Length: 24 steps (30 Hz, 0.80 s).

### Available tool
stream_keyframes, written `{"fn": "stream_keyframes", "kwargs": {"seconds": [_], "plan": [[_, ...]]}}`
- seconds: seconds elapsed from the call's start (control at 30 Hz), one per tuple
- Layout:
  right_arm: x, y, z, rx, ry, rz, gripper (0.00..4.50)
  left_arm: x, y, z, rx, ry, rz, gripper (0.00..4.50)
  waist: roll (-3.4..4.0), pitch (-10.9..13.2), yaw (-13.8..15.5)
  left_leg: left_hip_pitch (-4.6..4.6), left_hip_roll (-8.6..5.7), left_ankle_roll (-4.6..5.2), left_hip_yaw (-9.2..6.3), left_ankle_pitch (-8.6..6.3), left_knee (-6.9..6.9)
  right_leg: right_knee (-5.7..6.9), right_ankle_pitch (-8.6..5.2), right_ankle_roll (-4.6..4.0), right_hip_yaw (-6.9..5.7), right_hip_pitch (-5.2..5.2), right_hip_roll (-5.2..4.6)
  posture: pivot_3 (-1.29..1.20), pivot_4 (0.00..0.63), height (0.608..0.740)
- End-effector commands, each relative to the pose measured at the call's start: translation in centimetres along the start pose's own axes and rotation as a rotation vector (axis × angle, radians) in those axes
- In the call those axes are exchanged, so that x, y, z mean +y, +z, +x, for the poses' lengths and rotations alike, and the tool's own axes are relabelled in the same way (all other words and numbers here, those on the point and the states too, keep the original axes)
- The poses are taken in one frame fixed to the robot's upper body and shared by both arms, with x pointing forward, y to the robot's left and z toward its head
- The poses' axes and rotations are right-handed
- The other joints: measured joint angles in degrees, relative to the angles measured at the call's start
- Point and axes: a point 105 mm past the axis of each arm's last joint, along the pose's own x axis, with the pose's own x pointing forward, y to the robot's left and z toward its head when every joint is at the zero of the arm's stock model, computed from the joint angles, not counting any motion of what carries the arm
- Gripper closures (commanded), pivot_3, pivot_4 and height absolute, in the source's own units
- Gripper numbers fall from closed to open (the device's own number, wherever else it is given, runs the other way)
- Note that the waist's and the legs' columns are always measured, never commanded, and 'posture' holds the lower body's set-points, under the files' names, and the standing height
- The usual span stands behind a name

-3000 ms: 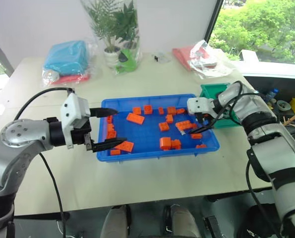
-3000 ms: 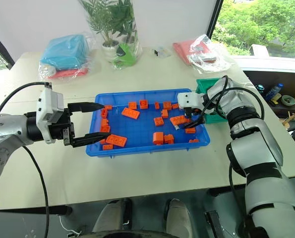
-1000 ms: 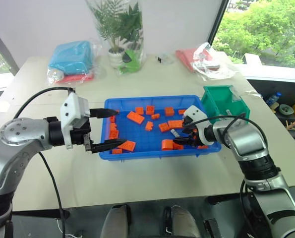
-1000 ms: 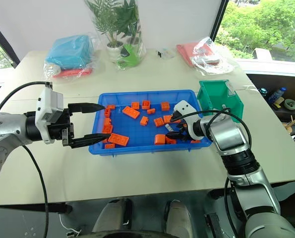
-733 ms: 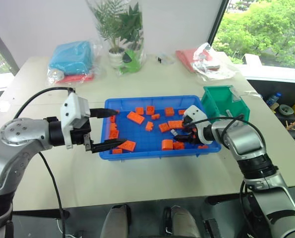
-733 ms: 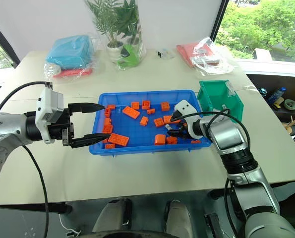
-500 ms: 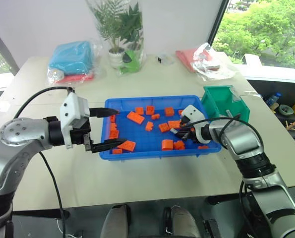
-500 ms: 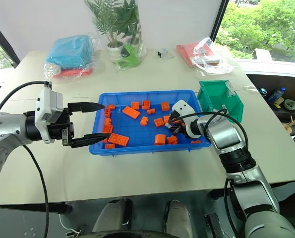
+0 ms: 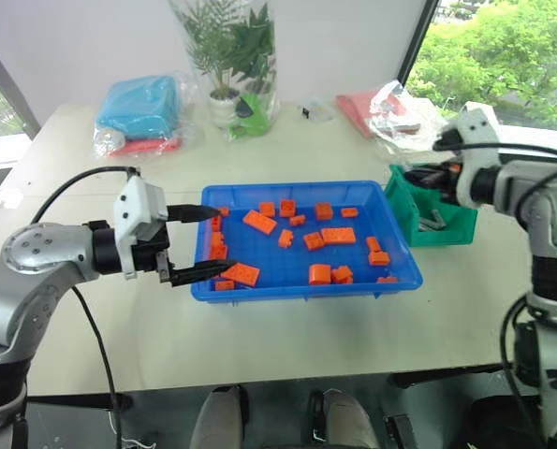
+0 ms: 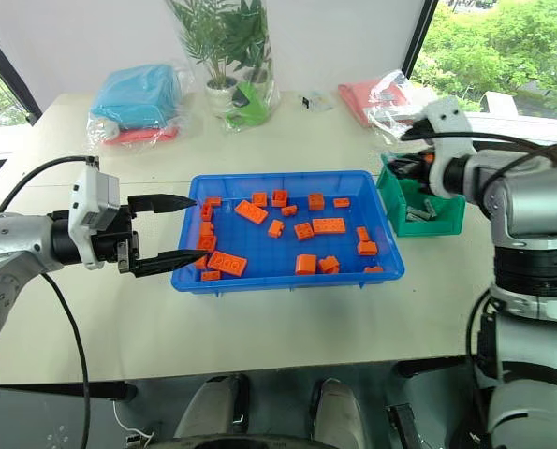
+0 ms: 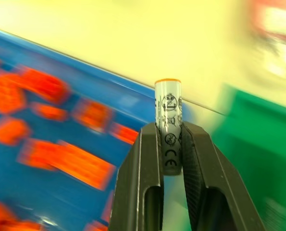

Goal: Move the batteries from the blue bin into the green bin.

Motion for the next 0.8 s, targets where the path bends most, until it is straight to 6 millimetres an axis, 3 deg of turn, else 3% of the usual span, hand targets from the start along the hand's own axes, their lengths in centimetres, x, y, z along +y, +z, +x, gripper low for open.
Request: {"fn": "stream_keyframes", "kwargs": {"seconds": [0.03,0.07,0.13,0.3,0.4,0.53,0.8], "plan": [[-2.2,-0.1,-0.2,-0.007,-0.095,-0.029,4.48,0.3,0.7,0.2,-0.019,-0.010,0.040,0.00,0.14,0.09,-0.09,-0.01,0.00,0.01,0.01,0.01,0.01,0.00,0.01,0.00,0.01,-0.01,0.00,0.00,0.150,0.673],[-3.0,-0.4,-0.2,0.002,-0.135,-0.045,4.48,0.4,0.8,0.2,-0.022,-0.010,0.042,0.00,0.21,0.13,-0.19,-0.01,0.00,0.04,0.02,0.02,0.02,0.02,0.02,0.00,0.01,-0.01,0.00,0.00,0.150,0.673],[-4.3,-1.0,0.1,0.001,-0.182,-0.046,3.42,0.6,1.0,0.4,-0.028,-0.015,0.049,0.00,0.24,0.15,-0.36,-0.01,0.00,0.15,0.01,0.09,0.01,0.09,0.03,0.00,0.01,0.00,0.00,0.00,0.150,0.673],[-4.7,-1.2,0.4,-0.035,-0.138,-0.176,0.92,0.7,1.0,0.5,-0.026,-0.024,0.050,0.00,0.27,0.16,-0.88,-0.02,0.00,0.17,0.00,0.11,-0.02,0.12,0.13,0.16,0.02,0.16,0.02,0.00,0.150,0.673],[-3.7,-0.5,-1.1,-0.089,0.021,-0.228,0.92,0.8,0.7,0.2,-0.010,-0.023,0.047,0.00,0.32,0.20,-0.82,-0.01,0.00,0.17,0.01,0.11,-0.06,0.12,0.12,0.17,0.03,0.15,0.02,0.00,0.150,0.673],[-1.1,-0.5,-4.8,-0.137,0.316,-0.344,0.92,1.5,0.7,-1.1,0.004,0.000,0.025,0.00,0.35,0.21,-0.70,0.02,0.00,0.17,-0.01,0.10,-0.05,0.07,0.10,0.16,0.03,0.15,0.02,0.00,0.150,0.673],[-0.4,-2.0,-8.6,-0.088,0.537,-0.317,0.92,2.3,0.7,-3.6,0.013,0.050,-0.012,0.00,0.37,0.22,-0.79,0.15,0.04,-0.01,0.00,-0.01,-0.04,0.03,0.01,0.01,0.02,0.08,0.00,0.00,0.150,0.673]]}}
